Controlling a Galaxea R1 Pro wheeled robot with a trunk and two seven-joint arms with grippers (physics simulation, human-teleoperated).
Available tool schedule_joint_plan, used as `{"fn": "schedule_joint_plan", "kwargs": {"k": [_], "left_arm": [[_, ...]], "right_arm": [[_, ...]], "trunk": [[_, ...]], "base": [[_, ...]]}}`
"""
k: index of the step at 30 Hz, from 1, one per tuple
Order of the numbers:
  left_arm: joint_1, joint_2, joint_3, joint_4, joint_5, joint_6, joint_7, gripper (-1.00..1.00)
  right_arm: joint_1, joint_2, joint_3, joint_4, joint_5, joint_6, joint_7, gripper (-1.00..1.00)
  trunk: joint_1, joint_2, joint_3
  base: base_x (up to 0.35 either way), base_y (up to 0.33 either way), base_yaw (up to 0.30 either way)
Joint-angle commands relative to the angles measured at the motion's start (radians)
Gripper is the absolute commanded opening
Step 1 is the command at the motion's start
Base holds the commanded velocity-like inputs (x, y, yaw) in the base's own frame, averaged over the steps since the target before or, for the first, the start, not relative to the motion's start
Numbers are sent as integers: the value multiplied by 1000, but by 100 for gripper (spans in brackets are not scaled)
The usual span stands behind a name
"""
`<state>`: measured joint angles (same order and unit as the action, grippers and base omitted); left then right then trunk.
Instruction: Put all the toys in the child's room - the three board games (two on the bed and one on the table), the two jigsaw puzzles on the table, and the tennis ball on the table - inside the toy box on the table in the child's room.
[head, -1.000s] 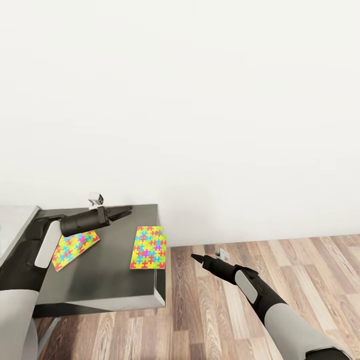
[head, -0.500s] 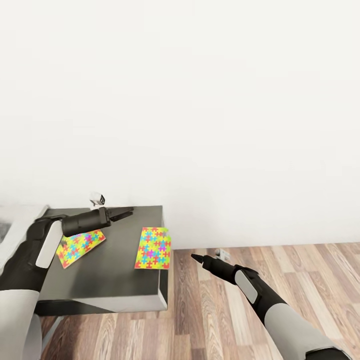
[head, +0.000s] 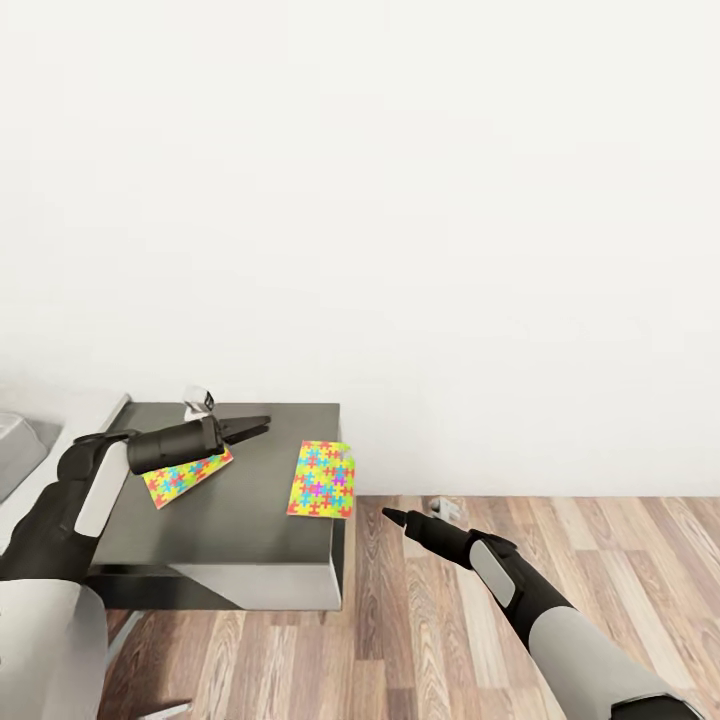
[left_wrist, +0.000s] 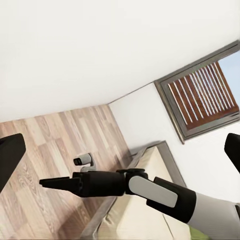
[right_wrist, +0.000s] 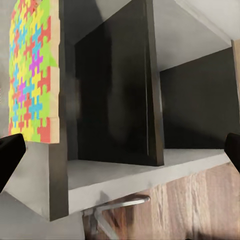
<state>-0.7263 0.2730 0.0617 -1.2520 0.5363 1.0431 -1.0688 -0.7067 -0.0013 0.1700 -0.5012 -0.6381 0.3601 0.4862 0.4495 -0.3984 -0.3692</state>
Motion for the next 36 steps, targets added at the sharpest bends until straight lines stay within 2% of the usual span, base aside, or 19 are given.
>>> {"fn": "schedule_joint_plan", "kwargs": {"k": [1,5,12,17,20,36], "left_arm": [[-1,0,-4,-1,-2,4,-3,100],[-1,1,-23,-2,-1,4,-4,100],[-1,0,-34,-3,-4,4,-3,100],[-1,1,-74,-3,-7,4,-3,100],[-1,1,-87,-3,-7,4,-3,100],[-1,2,-95,-3,-7,4,-2,100]], "right_arm": [[-1,0,1,0,-5,5,0,100],[-1,0,2,0,-5,5,0,100],[-1,0,2,0,-5,5,0,100],[-1,0,2,0,-5,5,0,100],[-1,0,2,0,-5,4,0,100],[-1,0,2,0,-4,5,0,100]], "trunk": [[1,-2,0],[1,-2,7],[1,-2,18],[1,-2,26],[1,-2,31],[1,-2,58]], "base": [[-20,0,93],[-10,0,93],[-2,0,93],[0,0,93],[0,0,93],[0,0,82]]}}
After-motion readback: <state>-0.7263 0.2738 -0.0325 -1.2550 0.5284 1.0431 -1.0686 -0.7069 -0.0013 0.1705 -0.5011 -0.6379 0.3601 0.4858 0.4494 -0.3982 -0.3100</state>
